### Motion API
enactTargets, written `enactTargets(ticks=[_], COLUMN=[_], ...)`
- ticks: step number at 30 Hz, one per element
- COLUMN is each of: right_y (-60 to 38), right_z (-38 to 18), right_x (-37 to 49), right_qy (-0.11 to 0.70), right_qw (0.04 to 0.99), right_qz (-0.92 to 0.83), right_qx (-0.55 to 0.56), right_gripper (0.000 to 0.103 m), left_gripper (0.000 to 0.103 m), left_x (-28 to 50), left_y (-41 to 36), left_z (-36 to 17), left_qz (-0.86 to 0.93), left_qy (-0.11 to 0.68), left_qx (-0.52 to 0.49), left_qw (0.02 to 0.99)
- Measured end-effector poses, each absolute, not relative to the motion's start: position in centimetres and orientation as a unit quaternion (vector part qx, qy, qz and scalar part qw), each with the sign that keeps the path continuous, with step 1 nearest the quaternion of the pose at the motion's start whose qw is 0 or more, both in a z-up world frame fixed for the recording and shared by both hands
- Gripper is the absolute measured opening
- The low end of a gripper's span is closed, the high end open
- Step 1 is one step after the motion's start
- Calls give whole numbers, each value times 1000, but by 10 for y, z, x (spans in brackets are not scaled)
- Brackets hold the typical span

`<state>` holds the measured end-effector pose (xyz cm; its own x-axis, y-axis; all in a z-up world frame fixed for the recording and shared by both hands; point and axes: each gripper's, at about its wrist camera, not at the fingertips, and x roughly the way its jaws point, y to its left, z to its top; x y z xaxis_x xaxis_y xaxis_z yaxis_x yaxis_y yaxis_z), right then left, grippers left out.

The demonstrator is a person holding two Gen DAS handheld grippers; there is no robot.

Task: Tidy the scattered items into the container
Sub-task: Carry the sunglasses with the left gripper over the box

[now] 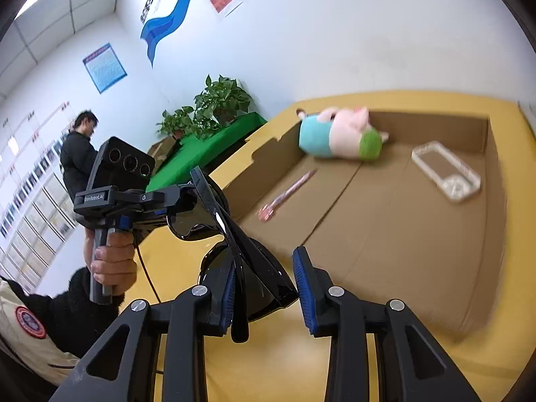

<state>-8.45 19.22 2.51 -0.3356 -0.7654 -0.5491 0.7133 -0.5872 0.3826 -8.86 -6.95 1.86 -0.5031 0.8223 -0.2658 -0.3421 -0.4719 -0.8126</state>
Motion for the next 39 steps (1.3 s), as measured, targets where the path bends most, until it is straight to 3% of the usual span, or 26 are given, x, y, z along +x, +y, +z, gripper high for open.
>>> enactTargets(ticks=[10, 23, 39], right_y=[157, 126, 94], right_z=[54, -19, -86], right_x=[-187, -310, -345], right_qy=[41, 84, 172], right_qw=[473, 488, 467], right_qz=[-806, -751, -715], right_qx=[353, 436, 491], right_gripper=[30, 30, 27], left_gripper=[10, 8, 11], left_x=[-179, -269, -295], left_y=[-96, -98, -87], left_z=[30, -54, -105], left_qz=[794, 758, 732], left_qy=[-358, -396, -382], left_qx=[-351, -462, -545], left_qw=[343, 235, 145])
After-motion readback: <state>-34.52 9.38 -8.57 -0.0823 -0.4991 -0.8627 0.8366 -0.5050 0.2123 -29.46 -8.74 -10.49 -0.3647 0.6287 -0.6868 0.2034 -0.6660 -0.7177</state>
